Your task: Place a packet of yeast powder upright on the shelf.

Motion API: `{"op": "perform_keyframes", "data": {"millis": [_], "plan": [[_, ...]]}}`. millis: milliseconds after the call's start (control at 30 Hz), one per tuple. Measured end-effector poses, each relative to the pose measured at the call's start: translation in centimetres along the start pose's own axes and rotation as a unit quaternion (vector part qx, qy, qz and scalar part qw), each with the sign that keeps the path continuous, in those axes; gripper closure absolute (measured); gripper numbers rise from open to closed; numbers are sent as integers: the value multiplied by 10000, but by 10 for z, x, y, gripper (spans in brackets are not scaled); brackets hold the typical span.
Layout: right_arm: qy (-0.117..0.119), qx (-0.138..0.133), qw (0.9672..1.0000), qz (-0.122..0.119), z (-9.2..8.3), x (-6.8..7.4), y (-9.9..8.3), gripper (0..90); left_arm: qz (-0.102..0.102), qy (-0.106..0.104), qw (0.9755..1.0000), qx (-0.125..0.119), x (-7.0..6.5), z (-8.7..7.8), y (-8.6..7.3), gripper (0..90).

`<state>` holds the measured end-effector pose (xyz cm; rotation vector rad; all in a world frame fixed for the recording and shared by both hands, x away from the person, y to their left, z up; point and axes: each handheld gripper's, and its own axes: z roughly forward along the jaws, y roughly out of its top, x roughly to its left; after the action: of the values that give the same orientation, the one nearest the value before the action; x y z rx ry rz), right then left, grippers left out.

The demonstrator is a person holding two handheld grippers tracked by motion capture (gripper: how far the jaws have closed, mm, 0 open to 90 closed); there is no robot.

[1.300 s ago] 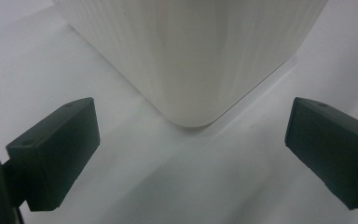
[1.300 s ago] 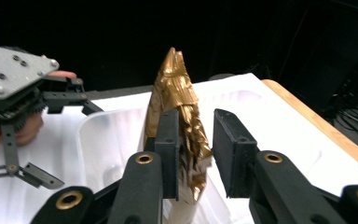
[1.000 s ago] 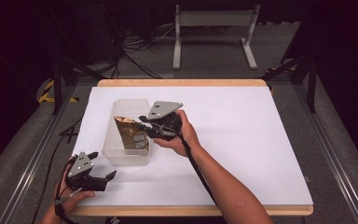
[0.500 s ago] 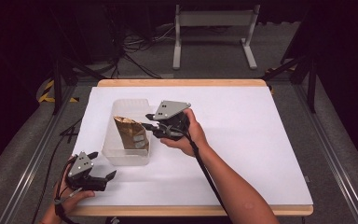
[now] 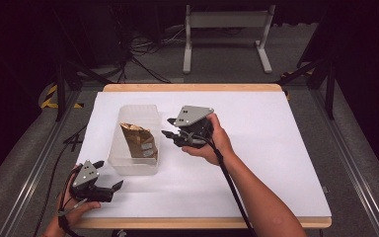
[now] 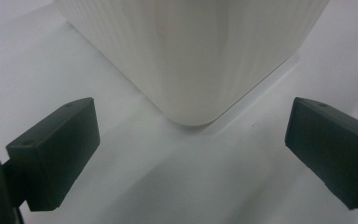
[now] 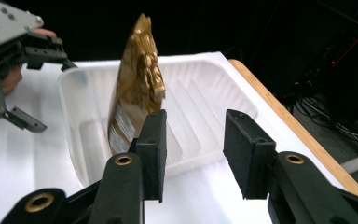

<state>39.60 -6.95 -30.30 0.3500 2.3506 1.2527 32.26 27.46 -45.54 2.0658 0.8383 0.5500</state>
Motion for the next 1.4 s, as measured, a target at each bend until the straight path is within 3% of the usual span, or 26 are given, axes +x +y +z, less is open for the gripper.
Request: {"op": "perform_keyframes", "data": {"millis": [200, 333, 467, 933, 1067, 1400], "plan": [[-101, 192, 9998, -36, -7, -4, -7, 544, -4, -2, 10000, 19, -1, 1, 0, 38], [-315, 423, 9984, -179, -15, -5, -16, 487, -3, 0, 10000, 24, -1, 1, 0, 39], [-346, 586, 9973, -264, -19, -6, -22, 456, 4, 7, 10000, 28, -1, 1, 0, 38], [-716, 929, 9927, -288, -39, -12, -52, 324, 28, 1, 10000, 28, -1, 1, 0, 39], [-857, 1064, 9903, -265, -44, -15, -62, 273, 28, -4, 10000, 43, -1, 2, 0, 39], [-1187, 1029, 9876, 10, -60, -20, -88, 182, 30, 1, 10000, 51, -2, 2, 1, 39]]}}
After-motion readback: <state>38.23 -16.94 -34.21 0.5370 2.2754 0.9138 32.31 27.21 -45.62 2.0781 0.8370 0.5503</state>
